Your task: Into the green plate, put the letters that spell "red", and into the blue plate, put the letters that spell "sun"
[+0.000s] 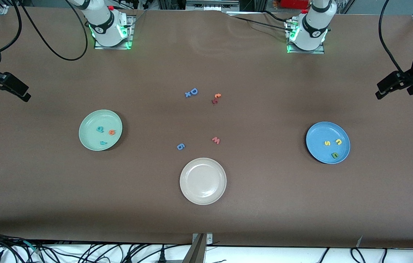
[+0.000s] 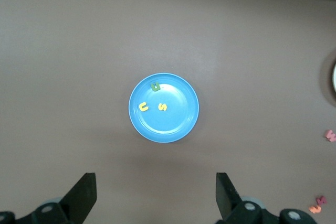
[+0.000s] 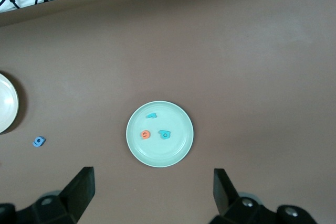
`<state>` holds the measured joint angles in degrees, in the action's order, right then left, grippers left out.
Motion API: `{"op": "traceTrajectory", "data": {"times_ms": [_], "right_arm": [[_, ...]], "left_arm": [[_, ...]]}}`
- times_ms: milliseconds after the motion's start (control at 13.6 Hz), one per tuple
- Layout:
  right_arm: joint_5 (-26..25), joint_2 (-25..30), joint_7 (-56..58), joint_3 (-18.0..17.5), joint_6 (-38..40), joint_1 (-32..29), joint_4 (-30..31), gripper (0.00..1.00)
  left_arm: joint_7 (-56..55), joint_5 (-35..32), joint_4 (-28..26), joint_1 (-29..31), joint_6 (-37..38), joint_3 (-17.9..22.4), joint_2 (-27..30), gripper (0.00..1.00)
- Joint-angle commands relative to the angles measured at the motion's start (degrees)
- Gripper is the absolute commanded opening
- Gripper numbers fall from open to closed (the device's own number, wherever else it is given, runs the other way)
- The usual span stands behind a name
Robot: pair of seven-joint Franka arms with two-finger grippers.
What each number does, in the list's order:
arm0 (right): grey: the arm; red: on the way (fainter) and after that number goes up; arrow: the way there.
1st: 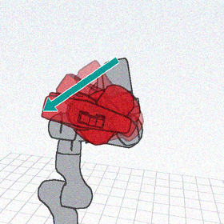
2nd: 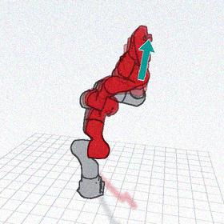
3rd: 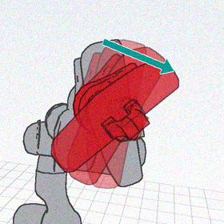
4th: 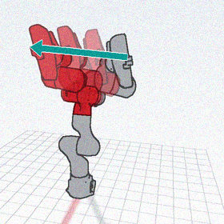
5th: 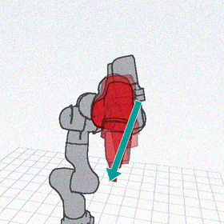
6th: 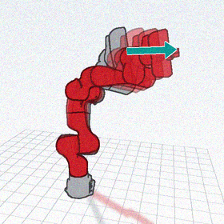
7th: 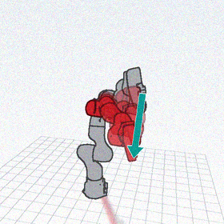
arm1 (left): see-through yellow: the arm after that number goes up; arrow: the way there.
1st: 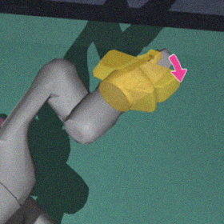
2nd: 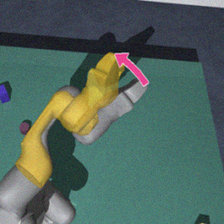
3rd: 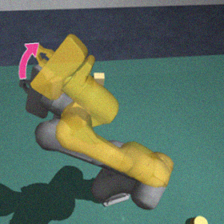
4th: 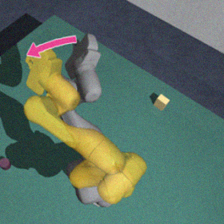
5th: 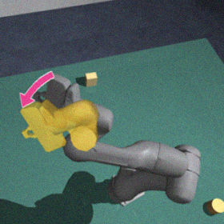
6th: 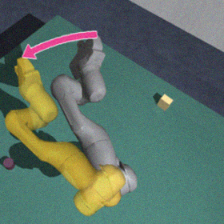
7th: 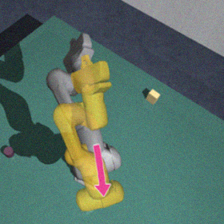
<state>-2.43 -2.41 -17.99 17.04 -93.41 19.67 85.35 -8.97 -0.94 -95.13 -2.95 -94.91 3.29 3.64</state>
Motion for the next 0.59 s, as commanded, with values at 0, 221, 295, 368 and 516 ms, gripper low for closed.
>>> {"op": "traceTrajectory", "data": {"times_ms": [0,221,295,368,516], "right_arm": [[0.9,0.6,1.3,0.1,0.6,-0.1,-0.2,1.00],[1.0,0.6,1.5,0.2,0.6,-0.1,-0.2,1.00],[1.0,0.6,1.2,0.1,0.6,-0.1,-0.2,1.00],[1.0,0.6,1.2,0.0,0.6,-0.1,-0.2,1.00],[0.9,0.6,1.9,0.0,0.6,-0.1,-0.2,1.00]], "left_arm": [[-0.1,-1.7,3.1,-2.0,2.9,2.1,0.6,1.00],[1.3,-1.7,3.1,-1.9,2.5,2.2,0.1,1.00],[1.9,-1.7,3.1,-1.7,2.3,2.2,0.0,1.00],[2.5,-1.5,3.1,-1.5,1.8,2.2,-0.3,1.00],[5.0,-1.5,3.1,-1.4,1.0,2.2,-0.5,1.00]]}}
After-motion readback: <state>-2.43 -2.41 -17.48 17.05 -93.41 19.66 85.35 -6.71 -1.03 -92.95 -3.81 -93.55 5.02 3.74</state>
